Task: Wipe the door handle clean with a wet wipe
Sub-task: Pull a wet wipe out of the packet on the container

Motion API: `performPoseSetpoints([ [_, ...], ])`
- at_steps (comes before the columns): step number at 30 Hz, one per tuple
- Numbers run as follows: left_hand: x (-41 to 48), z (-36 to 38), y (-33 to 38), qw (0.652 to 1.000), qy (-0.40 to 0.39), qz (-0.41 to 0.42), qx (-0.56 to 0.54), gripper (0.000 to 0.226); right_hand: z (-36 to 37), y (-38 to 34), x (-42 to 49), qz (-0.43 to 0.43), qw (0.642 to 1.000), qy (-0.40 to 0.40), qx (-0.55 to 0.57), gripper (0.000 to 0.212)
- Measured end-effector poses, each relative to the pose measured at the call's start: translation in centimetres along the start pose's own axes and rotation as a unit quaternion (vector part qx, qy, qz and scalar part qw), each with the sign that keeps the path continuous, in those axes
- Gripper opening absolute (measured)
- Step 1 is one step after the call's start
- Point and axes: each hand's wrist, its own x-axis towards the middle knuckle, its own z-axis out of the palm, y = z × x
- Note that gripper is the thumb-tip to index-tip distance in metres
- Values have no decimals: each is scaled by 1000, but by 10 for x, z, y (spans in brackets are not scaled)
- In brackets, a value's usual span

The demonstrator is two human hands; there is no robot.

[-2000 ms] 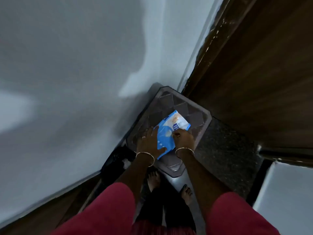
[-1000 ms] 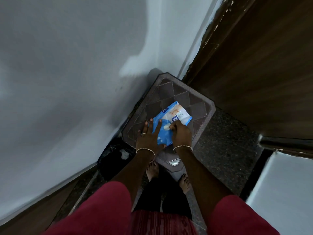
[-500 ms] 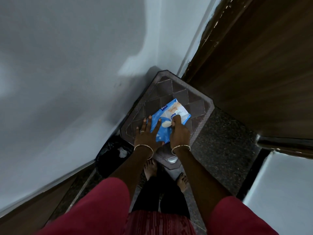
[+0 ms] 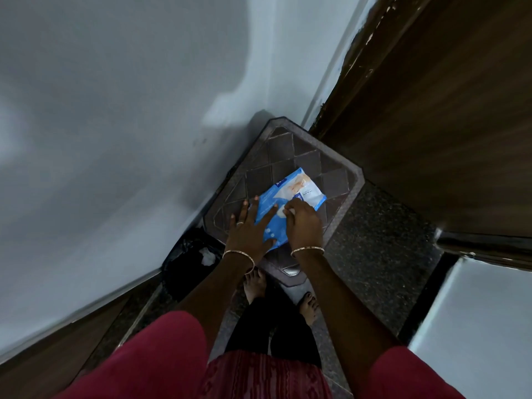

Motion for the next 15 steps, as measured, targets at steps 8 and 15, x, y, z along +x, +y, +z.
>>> performPoseSetpoints([
  [8,2,6,0,1000,7,-11,-12,81,-1,11,-5,15,996,37,83,10],
  [15,6,-11,14,975,136,-36,-171,44,-5,9,-1,19,989,67,134,4],
])
